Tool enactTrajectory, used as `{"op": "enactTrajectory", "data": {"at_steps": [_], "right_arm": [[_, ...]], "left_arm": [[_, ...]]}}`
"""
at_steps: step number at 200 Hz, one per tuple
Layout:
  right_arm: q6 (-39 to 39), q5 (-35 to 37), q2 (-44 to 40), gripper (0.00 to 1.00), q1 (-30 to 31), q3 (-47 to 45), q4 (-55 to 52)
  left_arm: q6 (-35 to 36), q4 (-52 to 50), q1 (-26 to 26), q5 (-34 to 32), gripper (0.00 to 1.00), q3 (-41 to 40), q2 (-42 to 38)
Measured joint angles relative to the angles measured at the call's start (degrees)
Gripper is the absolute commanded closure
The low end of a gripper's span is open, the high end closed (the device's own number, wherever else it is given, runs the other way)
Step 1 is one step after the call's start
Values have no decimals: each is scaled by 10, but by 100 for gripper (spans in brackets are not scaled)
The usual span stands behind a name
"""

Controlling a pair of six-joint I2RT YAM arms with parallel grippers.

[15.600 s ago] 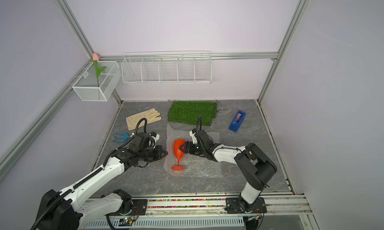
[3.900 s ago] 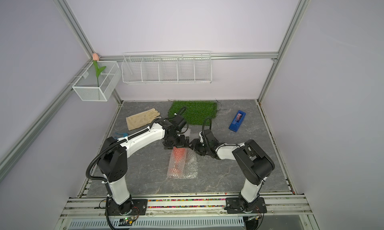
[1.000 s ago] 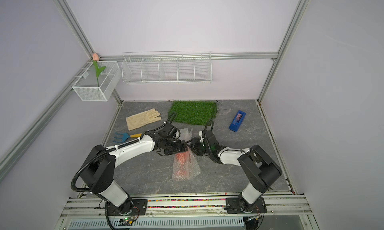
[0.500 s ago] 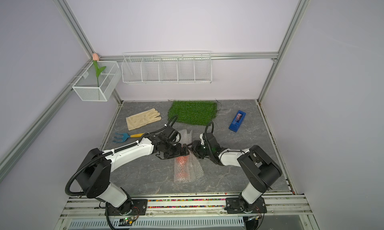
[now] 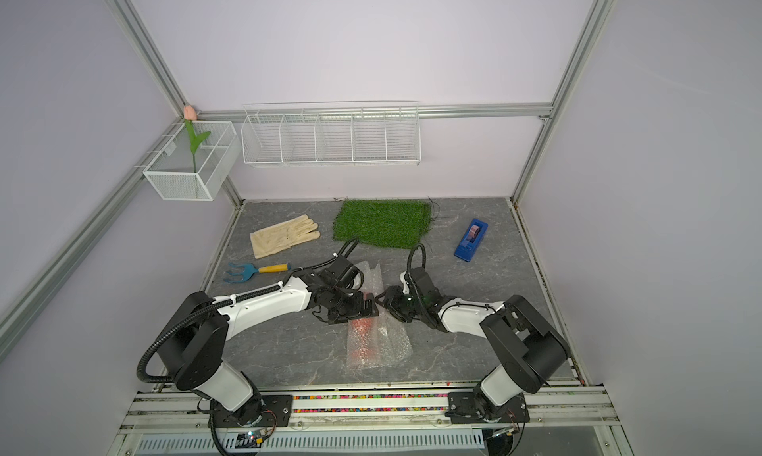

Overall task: Wrap wine glasses in bubble wrap
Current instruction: Wrap the wine glass in bubble wrap.

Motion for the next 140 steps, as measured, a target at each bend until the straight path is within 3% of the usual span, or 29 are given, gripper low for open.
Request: {"op": "enactTrajectory", "data": {"at_steps": [44,140], "right_arm": [[-39,6,-33,31,0,0,-78],[-84,-7,-33,35,-1,1,-155]], "left_arm": [[-5,10,0,5,0,-2,0],[-5,23,-3,9,0,-2,0]]}}
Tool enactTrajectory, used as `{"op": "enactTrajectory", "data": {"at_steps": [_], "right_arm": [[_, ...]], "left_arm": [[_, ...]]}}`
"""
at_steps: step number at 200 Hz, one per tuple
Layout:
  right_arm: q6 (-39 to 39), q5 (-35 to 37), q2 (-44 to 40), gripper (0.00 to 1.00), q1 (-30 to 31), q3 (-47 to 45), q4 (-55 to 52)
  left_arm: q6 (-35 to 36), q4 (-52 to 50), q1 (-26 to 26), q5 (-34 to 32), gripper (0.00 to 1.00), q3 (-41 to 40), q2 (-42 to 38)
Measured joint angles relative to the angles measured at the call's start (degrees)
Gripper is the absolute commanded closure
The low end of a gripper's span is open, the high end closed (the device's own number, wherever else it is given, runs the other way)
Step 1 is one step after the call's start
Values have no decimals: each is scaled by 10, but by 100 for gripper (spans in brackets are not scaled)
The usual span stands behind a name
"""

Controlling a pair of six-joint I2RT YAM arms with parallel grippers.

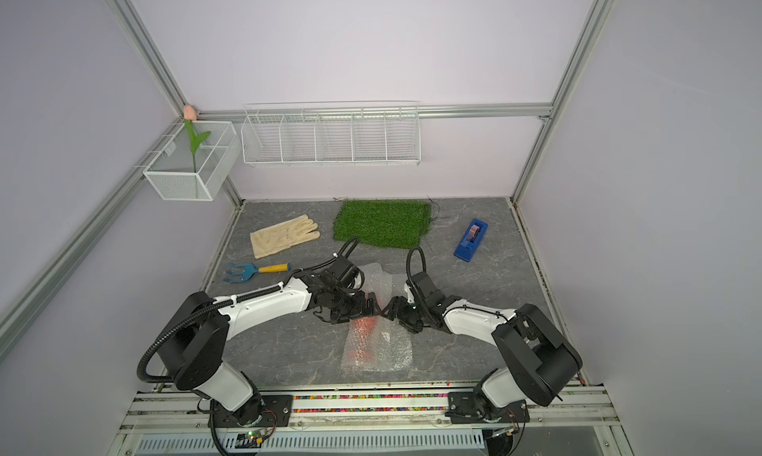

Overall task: Wrap wine glasses in bubble wrap
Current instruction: Wrap the wine glass in bubble wrap.

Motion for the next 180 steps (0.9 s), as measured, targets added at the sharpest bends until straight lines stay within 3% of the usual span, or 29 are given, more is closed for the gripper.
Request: {"op": "enactTrajectory", "data": {"at_steps": [103,180], "right_arm": [[22,-12,-48,43,-3,5,-27],[72,-28,-42,45,-6,5,65]], "left_arm": [[5,17,-4,30,0,-12,-10],[16,35,-16,57,0,-19,-11]]}}
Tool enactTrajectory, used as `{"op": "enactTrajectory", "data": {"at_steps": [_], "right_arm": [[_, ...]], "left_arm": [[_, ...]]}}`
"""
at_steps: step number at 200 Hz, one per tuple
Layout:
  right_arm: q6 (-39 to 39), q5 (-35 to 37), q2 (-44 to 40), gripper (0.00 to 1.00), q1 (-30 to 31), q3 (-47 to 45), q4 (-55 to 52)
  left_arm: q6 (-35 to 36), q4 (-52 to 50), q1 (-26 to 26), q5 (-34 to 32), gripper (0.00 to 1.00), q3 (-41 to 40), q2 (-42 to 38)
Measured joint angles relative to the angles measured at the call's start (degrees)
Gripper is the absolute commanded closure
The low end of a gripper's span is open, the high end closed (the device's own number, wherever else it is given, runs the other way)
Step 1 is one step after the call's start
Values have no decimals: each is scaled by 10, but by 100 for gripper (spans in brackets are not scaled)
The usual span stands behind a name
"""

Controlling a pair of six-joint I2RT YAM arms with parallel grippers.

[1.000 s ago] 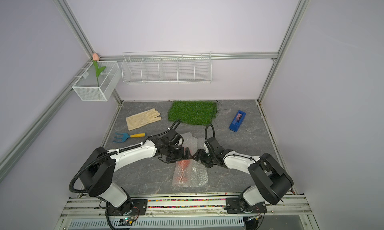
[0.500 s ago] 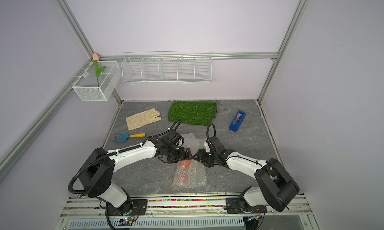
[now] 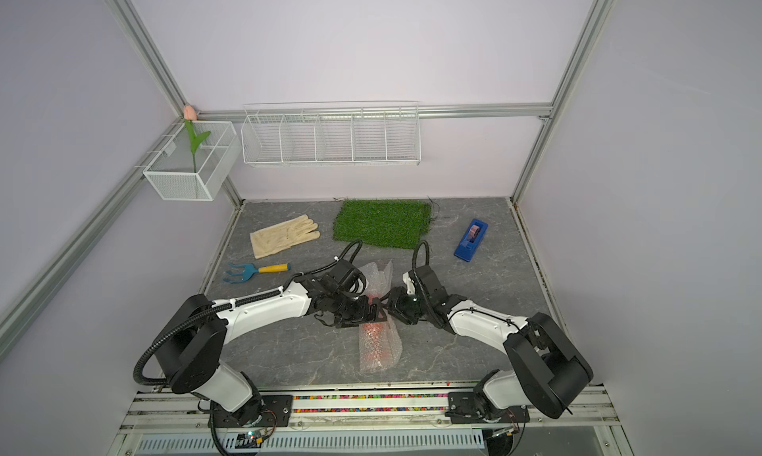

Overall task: Wrap wine glasses in bubble wrap
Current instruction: Wrap the wine glass in bubble wrap.

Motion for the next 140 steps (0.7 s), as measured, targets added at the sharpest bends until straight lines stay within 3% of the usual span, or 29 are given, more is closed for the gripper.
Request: {"op": "enactTrajectory", "data": {"at_steps": [50,140], "right_arm": [[5,-1,0,48,0,0,9],[30,16,-8,63,1,-24,38]], "left_arm": [[-6,39,0,5,0,-28,-16],[-69,155,5,34,0,-104,-52]]}}
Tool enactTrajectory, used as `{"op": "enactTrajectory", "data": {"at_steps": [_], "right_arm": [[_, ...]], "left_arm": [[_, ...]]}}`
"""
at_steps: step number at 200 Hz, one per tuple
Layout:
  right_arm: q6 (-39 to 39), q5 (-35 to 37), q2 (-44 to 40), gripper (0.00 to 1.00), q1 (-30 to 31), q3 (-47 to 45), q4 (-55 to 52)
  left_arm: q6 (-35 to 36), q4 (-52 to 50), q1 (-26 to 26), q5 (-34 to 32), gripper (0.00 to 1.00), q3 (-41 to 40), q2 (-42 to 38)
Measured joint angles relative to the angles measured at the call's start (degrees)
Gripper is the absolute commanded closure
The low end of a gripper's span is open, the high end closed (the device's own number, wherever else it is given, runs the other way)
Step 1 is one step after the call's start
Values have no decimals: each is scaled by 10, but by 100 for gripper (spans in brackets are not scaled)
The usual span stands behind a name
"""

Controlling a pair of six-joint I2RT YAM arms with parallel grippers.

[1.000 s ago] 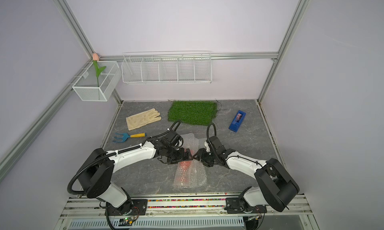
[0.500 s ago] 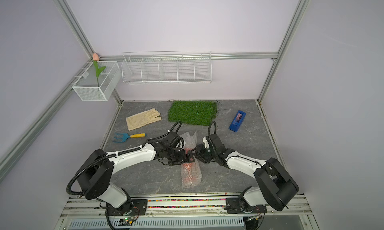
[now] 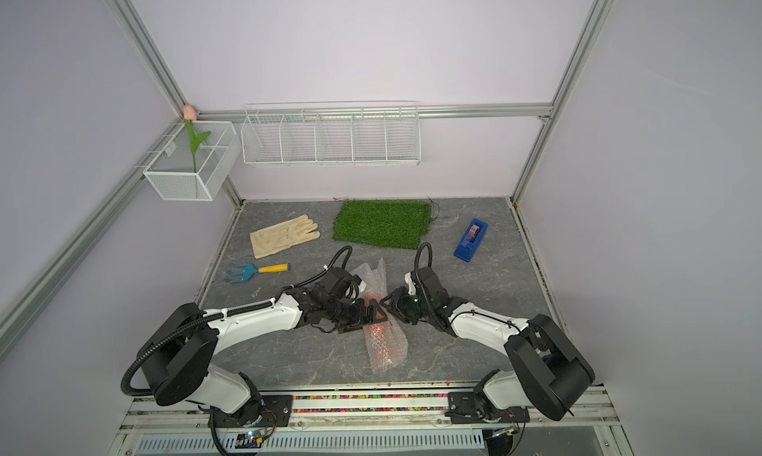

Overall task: Wrap wine glasses in bubble wrap
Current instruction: Wrap the wine glass in bubble wrap.

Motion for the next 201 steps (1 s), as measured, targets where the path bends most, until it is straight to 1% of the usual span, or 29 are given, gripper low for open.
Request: {"op": "enactTrajectory", "data": {"at_steps": [30,58,97,162,201], "right_arm": [[8,2,-3,63,4,-12,12],[19,4,-3,61,10,-16,29],[33,11,-8,50,18,-18,46],[45,24,-27,45,23,-31,58],[55,39,-28,43,34,-31,66]], "left_arm": [[-20,35,15,9,0,-26,-11],[-29,48,20,11,0,-28,-12],[-42,63,26,14,0,-40,-18],[-59,113,40,37,0,-68,-29],[-59,115,40,41,0,-68,-28]]}}
